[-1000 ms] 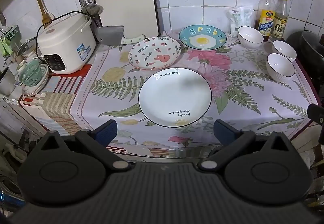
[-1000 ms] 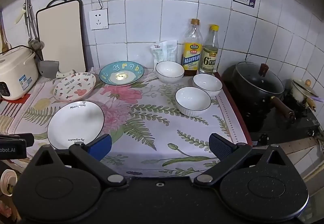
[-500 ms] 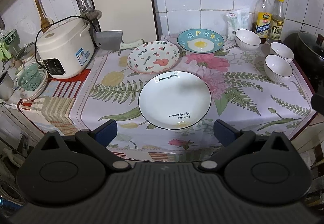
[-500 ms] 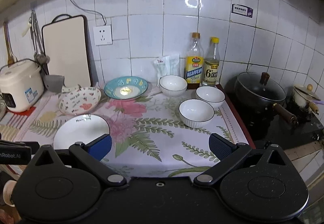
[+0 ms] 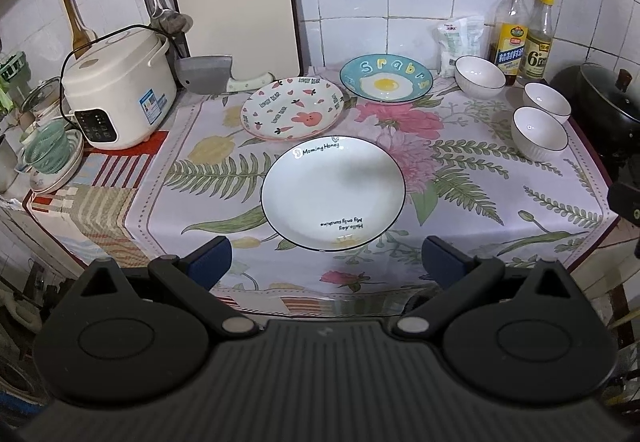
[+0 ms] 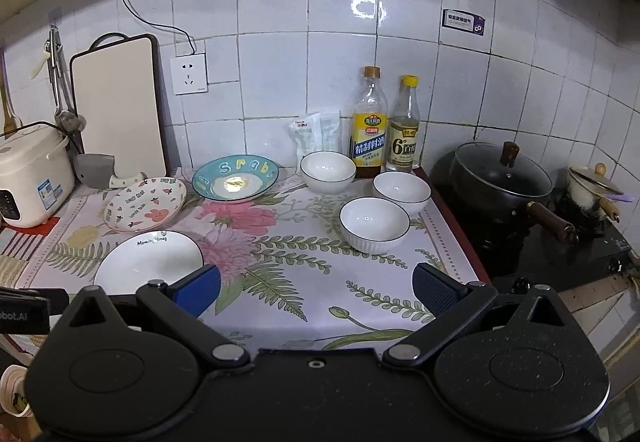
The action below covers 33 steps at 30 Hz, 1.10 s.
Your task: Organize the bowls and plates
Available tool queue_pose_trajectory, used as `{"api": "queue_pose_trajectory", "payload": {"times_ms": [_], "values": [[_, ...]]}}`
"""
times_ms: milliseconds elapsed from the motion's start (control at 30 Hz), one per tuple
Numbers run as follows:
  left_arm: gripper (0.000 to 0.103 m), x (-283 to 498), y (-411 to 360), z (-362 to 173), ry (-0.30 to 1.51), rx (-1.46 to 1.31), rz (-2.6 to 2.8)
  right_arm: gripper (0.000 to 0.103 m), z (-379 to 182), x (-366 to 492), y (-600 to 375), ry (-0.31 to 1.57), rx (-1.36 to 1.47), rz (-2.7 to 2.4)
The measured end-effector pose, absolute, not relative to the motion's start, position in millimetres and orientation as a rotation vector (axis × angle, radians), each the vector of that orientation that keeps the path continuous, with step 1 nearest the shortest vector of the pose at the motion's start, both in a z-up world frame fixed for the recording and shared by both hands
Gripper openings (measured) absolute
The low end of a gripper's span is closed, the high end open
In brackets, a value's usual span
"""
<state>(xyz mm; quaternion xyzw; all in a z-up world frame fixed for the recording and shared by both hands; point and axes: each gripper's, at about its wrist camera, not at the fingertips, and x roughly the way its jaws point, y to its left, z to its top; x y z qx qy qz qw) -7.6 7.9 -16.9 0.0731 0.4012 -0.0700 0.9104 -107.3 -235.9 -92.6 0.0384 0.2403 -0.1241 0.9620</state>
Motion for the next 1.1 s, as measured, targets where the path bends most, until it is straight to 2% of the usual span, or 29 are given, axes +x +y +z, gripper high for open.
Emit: {"api": "queue_pose_trajectory", "payload": {"times_ms": [1100], "values": [[0.103, -11.2, 11.8, -23.0, 0.786, 0.142, -0.159, 0.103, -97.8, -104.5, -231.3, 0.495, 0.023, -0.289]]}}
